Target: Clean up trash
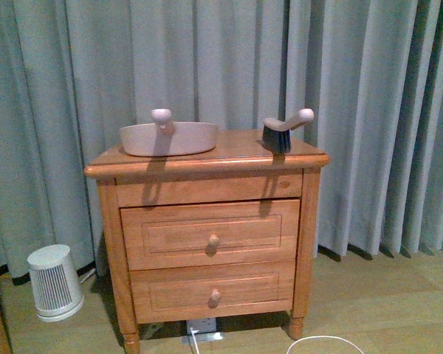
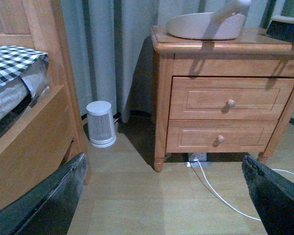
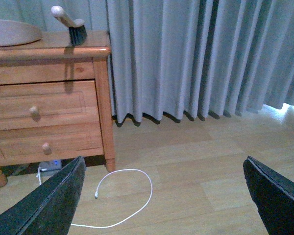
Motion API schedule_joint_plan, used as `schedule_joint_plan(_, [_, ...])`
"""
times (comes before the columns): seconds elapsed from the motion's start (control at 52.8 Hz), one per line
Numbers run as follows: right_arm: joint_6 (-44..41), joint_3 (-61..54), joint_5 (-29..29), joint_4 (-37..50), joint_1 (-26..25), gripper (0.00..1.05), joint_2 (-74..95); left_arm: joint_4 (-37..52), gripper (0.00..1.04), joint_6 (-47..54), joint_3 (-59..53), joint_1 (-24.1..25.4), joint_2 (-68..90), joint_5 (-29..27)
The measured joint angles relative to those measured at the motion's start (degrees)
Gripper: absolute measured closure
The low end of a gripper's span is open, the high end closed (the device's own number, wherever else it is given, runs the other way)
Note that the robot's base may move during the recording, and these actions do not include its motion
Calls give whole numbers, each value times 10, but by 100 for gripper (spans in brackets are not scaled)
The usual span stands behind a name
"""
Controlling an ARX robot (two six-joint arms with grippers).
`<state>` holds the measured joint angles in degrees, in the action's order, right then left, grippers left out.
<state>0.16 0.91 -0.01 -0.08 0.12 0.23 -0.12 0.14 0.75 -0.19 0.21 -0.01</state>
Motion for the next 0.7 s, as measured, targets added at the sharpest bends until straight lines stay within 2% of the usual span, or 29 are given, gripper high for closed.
schedule_joint_plan(0.701, [0, 0, 0, 0, 0, 7, 0, 0, 8, 0, 0, 0, 0, 0])
